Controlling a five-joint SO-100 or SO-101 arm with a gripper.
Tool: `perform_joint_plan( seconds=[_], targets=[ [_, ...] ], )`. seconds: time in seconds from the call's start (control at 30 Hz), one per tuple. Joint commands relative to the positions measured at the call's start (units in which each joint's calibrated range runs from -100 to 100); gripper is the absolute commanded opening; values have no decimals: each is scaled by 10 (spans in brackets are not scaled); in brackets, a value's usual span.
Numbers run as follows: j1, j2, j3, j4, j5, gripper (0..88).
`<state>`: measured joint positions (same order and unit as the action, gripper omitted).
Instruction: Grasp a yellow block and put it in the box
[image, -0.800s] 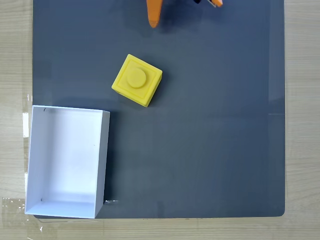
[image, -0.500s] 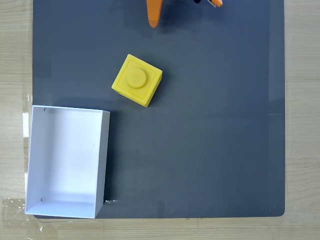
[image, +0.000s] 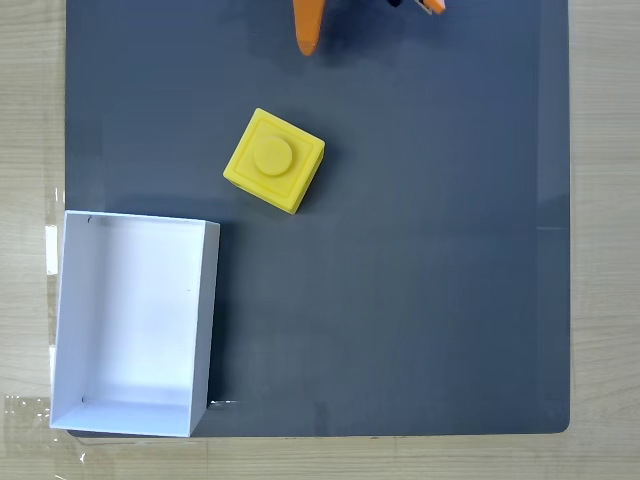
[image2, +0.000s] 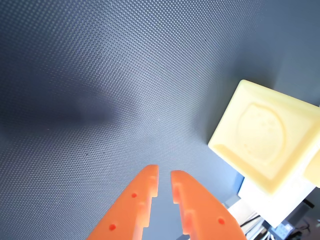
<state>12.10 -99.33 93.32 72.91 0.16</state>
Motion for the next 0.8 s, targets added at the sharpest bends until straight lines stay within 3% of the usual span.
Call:
perform_joint_plan(
  seconds=[0.0,0.2,0.43,0.67,0.77],
  targets=[
    [4,9,-15,-2,2,36],
    [-3,147,-109,-69,2,36],
    [-4,411,-350,-134,3,36],
    [2,614,-646,-30,6,37],
    [4,686,-736,28,61,37]
  ],
)
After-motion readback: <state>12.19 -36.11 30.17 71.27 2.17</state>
